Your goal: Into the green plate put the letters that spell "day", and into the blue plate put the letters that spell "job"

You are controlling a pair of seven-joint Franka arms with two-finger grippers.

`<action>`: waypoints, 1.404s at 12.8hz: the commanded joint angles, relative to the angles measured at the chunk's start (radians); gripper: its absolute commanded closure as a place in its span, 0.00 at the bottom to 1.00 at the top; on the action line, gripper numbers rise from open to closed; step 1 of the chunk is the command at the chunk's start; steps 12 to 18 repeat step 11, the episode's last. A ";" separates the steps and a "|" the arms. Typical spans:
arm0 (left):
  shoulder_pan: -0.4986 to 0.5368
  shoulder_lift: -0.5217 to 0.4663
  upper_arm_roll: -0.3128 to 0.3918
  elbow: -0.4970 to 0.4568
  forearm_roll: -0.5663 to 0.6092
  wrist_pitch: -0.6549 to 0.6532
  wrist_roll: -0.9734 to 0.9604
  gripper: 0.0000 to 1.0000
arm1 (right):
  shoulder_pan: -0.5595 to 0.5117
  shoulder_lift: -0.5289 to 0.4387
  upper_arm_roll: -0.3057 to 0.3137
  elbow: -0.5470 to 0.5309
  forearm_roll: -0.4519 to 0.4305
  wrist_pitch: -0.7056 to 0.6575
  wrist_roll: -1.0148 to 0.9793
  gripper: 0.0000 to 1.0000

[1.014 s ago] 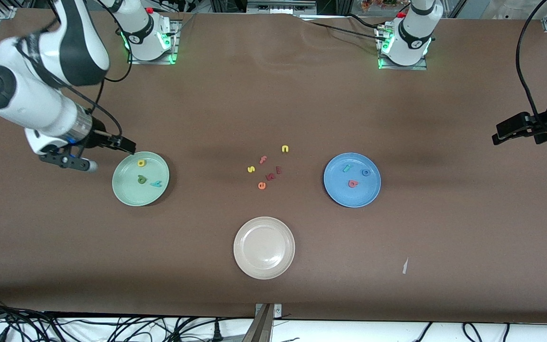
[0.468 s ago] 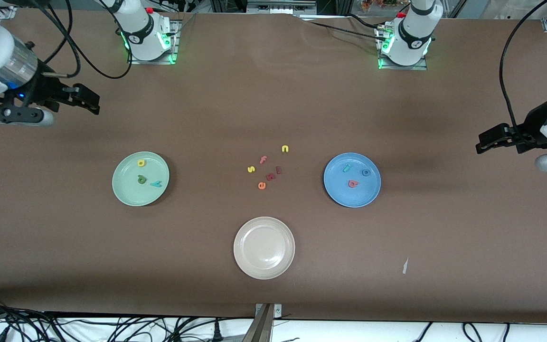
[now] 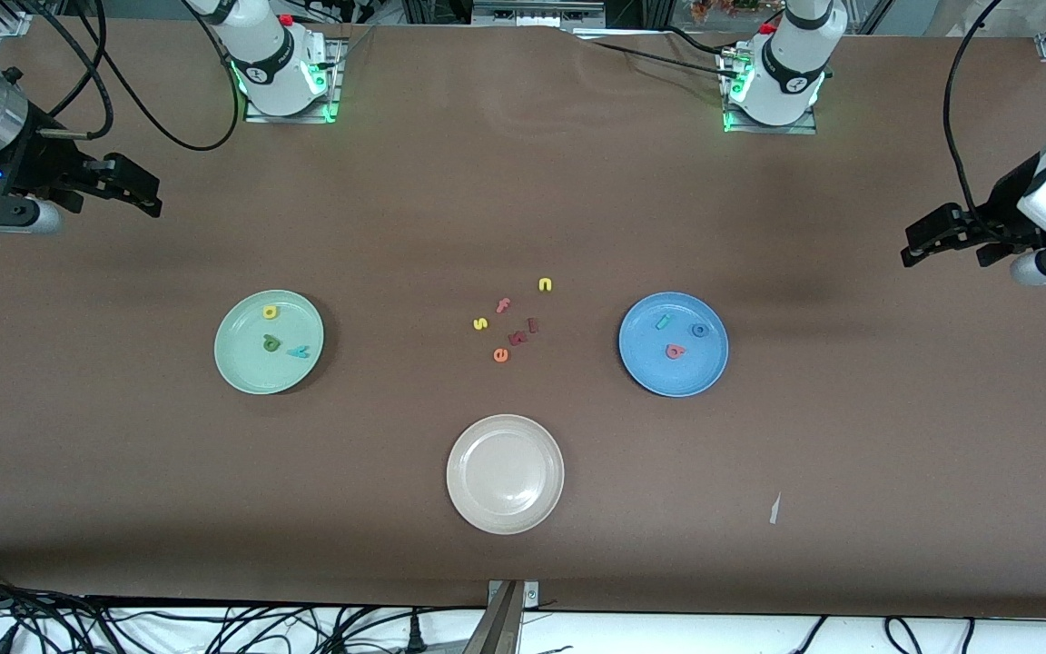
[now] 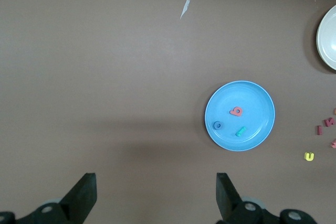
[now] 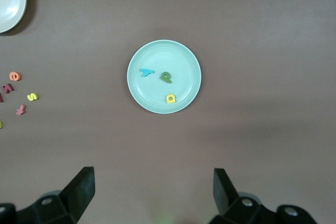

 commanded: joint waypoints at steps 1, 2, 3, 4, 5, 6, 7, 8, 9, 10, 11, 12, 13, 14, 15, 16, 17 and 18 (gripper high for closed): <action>0.001 -0.018 0.000 -0.016 0.003 0.021 -0.007 0.00 | -0.008 0.019 0.012 0.017 0.006 0.000 -0.016 0.00; 0.001 -0.016 0.000 -0.014 0.003 0.021 -0.007 0.00 | -0.007 0.028 0.012 0.015 0.008 0.000 -0.014 0.00; 0.003 -0.016 0.001 -0.008 0.003 0.021 -0.009 0.00 | -0.005 0.031 0.013 0.015 0.010 0.003 -0.014 0.00; 0.004 -0.007 0.003 0.013 0.003 0.010 -0.010 0.00 | -0.004 0.036 0.015 0.016 0.031 0.004 -0.016 0.00; 0.004 0.005 0.003 0.041 0.003 -0.021 -0.010 0.00 | -0.002 0.036 0.016 0.018 0.036 0.006 -0.016 0.00; 0.003 0.014 0.003 0.072 0.004 -0.054 -0.009 0.00 | -0.002 0.038 0.015 0.018 0.040 0.007 -0.016 0.00; 0.004 0.019 0.001 0.090 0.004 -0.074 -0.009 0.00 | -0.002 0.038 0.015 0.018 0.042 0.007 -0.016 0.00; 0.003 0.019 0.001 0.093 0.003 -0.079 -0.009 0.00 | -0.002 0.036 0.015 0.018 0.040 0.007 -0.017 0.00; 0.003 0.019 0.000 0.090 0.003 -0.082 -0.010 0.00 | -0.004 0.038 0.013 0.027 0.042 0.006 -0.029 0.00; 0.003 0.017 0.000 0.090 0.004 -0.093 -0.009 0.00 | -0.004 0.038 0.012 0.041 0.040 0.006 -0.040 0.00; 0.001 0.019 0.000 0.090 0.003 -0.098 -0.009 0.00 | -0.004 0.041 0.012 0.044 0.034 0.006 -0.048 0.00; 0.001 0.019 0.000 0.090 0.003 -0.098 -0.009 0.00 | -0.004 0.041 0.012 0.044 0.034 0.006 -0.048 0.00; 0.001 0.019 0.000 0.090 0.003 -0.098 -0.009 0.00 | -0.004 0.041 0.012 0.044 0.034 0.006 -0.048 0.00; 0.001 0.019 0.000 0.090 0.003 -0.098 -0.009 0.00 | -0.004 0.041 0.012 0.044 0.034 0.006 -0.048 0.00; 0.001 0.019 0.000 0.090 0.003 -0.098 -0.009 0.00 | -0.004 0.041 0.012 0.044 0.034 0.006 -0.048 0.00; 0.001 0.019 0.000 0.090 0.003 -0.098 -0.009 0.00 | -0.004 0.041 0.012 0.044 0.034 0.006 -0.048 0.00; 0.001 0.019 0.000 0.090 0.003 -0.098 -0.009 0.00 | -0.004 0.041 0.012 0.044 0.034 0.006 -0.048 0.00; 0.001 0.019 0.000 0.090 0.003 -0.098 -0.009 0.00 | -0.004 0.041 0.012 0.044 0.034 0.006 -0.048 0.00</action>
